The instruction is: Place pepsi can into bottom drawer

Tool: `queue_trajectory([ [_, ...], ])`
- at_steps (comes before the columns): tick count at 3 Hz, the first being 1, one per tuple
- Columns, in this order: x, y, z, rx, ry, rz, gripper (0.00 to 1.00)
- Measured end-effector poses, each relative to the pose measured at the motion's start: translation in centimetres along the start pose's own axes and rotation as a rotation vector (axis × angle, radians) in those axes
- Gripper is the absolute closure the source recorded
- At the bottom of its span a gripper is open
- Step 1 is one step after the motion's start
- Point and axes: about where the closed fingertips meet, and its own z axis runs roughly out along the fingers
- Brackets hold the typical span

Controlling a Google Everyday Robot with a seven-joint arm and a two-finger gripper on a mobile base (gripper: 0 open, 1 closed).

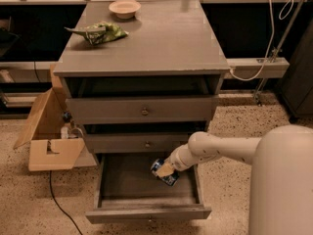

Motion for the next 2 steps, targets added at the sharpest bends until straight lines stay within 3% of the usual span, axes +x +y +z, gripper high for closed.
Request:
queue_trajectory([
  [1, 0.0, 0.0, 0.0, 0.000, 0.000, 0.000, 1.00],
  [2, 0.9, -0.6, 1.8, 0.036, 0.043, 0.011, 1.00],
])
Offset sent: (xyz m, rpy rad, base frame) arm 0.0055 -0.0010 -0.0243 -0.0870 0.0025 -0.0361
